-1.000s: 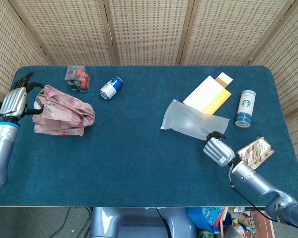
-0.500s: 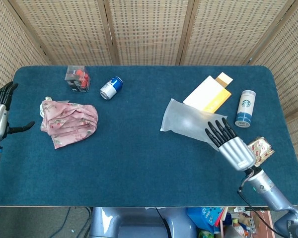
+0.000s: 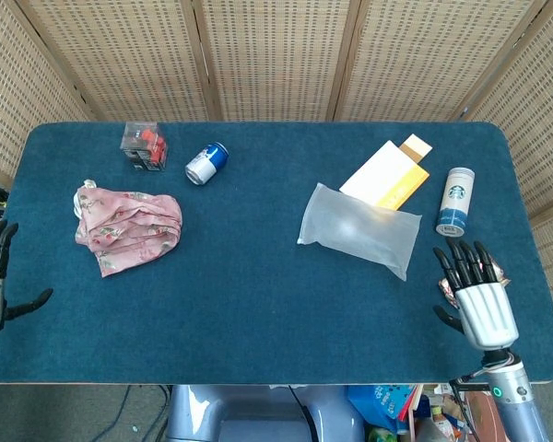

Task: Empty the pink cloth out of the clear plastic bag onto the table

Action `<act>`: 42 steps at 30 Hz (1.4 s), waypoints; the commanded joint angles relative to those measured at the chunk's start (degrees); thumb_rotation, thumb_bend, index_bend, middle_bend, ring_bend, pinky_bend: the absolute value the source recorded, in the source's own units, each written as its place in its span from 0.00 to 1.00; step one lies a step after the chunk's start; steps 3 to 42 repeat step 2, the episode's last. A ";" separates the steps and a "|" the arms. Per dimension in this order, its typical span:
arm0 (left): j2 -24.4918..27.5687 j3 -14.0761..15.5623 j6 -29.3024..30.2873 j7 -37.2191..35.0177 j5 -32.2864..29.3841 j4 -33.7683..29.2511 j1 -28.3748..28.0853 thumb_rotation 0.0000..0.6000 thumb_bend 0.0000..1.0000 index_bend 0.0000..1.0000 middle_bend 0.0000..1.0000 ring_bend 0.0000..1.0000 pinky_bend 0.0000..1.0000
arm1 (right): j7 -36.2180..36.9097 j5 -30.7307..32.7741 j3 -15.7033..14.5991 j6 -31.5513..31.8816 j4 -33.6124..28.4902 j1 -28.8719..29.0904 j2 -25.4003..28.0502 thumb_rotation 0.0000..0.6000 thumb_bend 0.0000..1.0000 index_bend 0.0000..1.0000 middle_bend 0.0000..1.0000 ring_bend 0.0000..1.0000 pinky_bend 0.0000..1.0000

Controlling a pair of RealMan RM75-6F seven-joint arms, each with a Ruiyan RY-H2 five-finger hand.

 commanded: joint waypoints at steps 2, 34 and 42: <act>-0.65 2.10 0.19 1.58 2.04 -1.13 1.67 1.00 0.18 0.00 0.00 0.00 0.00 | 2.28 1.13 -0.17 0.85 -2.88 -2.64 0.15 1.00 0.00 0.00 0.00 0.00 0.00; -0.65 2.10 0.19 1.58 2.04 -1.13 1.67 1.00 0.18 0.00 0.00 0.00 0.00 | 2.28 1.13 -0.17 0.85 -2.88 -2.64 0.15 1.00 0.00 0.00 0.00 0.00 0.00; -0.65 2.10 0.19 1.58 2.04 -1.13 1.67 1.00 0.18 0.00 0.00 0.00 0.00 | 2.28 1.13 -0.17 0.85 -2.88 -2.64 0.15 1.00 0.00 0.00 0.00 0.00 0.00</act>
